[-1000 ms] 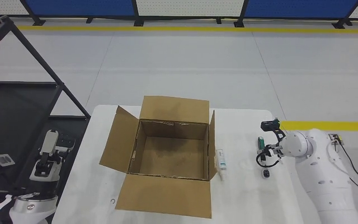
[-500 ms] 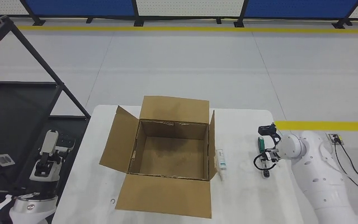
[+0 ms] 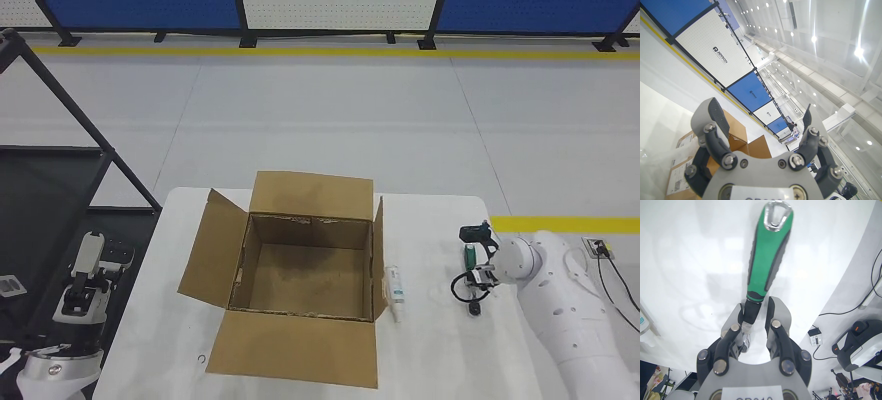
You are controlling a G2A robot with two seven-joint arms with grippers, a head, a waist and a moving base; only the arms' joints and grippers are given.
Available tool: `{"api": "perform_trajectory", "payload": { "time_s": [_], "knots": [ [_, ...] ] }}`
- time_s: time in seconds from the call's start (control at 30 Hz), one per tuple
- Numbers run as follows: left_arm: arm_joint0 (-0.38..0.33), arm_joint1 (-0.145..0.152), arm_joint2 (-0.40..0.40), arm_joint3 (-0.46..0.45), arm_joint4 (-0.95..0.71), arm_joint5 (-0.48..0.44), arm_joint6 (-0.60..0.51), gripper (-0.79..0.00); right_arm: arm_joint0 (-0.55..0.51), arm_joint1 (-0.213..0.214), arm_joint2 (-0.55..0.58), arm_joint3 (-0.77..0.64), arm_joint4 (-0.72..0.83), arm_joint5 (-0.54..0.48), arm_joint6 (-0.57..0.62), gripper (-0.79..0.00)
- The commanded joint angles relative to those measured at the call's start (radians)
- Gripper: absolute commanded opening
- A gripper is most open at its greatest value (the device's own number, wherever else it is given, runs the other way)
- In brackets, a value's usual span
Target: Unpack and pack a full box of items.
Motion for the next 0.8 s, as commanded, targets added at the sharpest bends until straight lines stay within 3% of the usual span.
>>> {"api": "perform_trajectory", "payload": {
  "time_s": [0.0,0.1,0.43,0.57,0.77],
  "knots": [
    [0.000,0.000,0.000,0.000,0.000,0.000,0.000,0.000,0.006,-0.001,-0.004,0.012,0.005,-0.006,-0.004,-0.659],
    [0.000,0.000,0.000,0.000,0.000,0.000,0.000,0.000,0.014,-0.002,-0.009,0.026,0.011,-0.011,-0.012,-0.785],
    [0.000,0.000,0.000,0.000,0.000,0.000,0.000,0.000,-0.001,0.017,0.028,-0.082,0.019,0.005,-0.026,-0.785],
    [0.000,0.000,0.000,0.000,0.000,0.000,0.000,0.000,-0.044,0.034,0.082,-0.242,0.036,0.048,-0.004,-0.785],
    [0.000,0.000,0.000,0.000,0.000,0.000,0.000,0.000,-0.165,0.056,0.165,-0.636,0.073,0.117,0.068,-0.785]
  ]
}}
